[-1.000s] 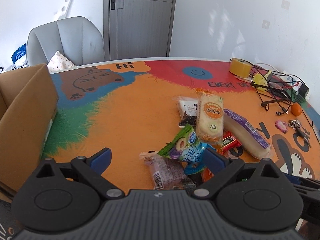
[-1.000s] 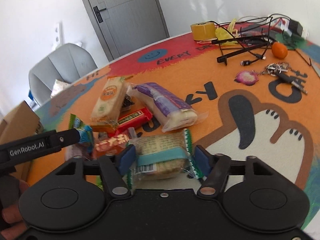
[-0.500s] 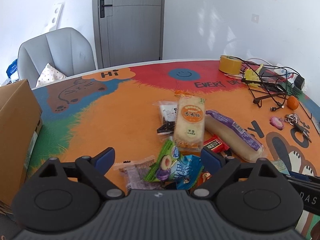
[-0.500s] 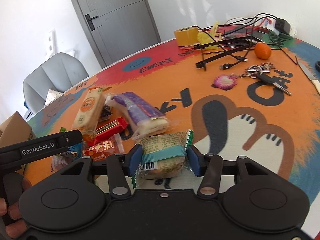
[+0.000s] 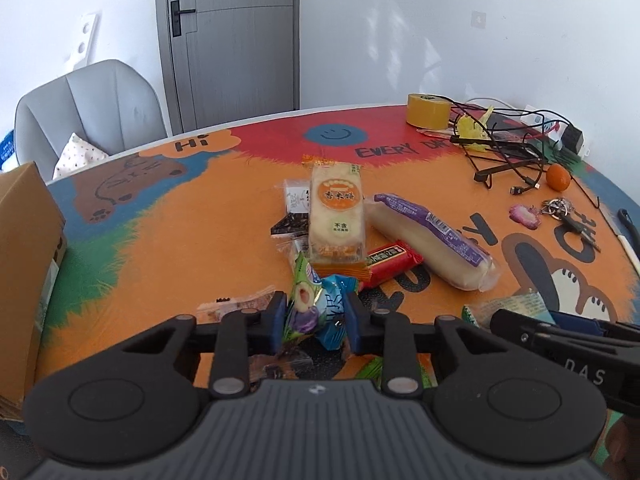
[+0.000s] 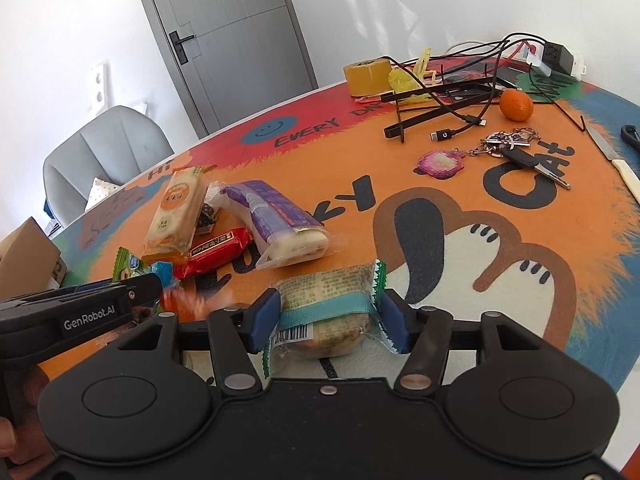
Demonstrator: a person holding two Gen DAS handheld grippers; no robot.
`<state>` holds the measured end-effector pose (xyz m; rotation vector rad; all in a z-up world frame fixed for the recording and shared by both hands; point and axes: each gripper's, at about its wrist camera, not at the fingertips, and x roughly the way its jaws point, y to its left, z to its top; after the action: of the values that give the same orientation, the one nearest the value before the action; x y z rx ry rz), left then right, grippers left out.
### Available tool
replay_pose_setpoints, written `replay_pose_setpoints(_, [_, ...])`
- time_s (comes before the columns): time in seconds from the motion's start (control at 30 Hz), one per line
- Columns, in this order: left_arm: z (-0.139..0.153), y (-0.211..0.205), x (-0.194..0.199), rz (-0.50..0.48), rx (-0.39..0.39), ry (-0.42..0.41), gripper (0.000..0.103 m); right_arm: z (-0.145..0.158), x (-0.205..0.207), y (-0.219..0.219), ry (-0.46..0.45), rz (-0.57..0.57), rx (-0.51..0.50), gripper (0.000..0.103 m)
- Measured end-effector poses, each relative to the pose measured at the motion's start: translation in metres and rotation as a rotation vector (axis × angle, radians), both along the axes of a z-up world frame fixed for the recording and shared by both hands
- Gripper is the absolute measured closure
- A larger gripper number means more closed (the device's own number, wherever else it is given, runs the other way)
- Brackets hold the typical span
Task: Organize snacks
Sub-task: 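Carry both held snacks over the cardboard box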
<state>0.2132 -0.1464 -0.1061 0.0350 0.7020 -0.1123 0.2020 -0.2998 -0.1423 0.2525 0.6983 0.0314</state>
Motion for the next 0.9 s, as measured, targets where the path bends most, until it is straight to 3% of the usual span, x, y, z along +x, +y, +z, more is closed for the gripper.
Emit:
replay_pose_setpoints(0.17, [0.006,0.011,-0.008,0.019,-0.012,-0.021,0.074,-0.001,0.0,0.009,-0.004,0.0,-0.032,0.039])
replay_pose_setpoints(0.23, [0.009,0.016,-0.011,0.028,-0.009,-0.032,0.074,-0.001,-0.002,0.013,-0.011,0.002,-0.05,0.05])
replay_pose_setpoints(0.33, [0.012,0.025,-0.013,0.048,-0.012,-0.041,0.074,0.0,-0.003,0.014,-0.014,0.009,-0.03,0.054])
replay_pose_setpoints(0.9, [0.035,0.074,-0.03,0.169,-0.041,-0.12,0.074,0.029,-0.019,0.035,-0.126,0.035,-0.013,0.056])
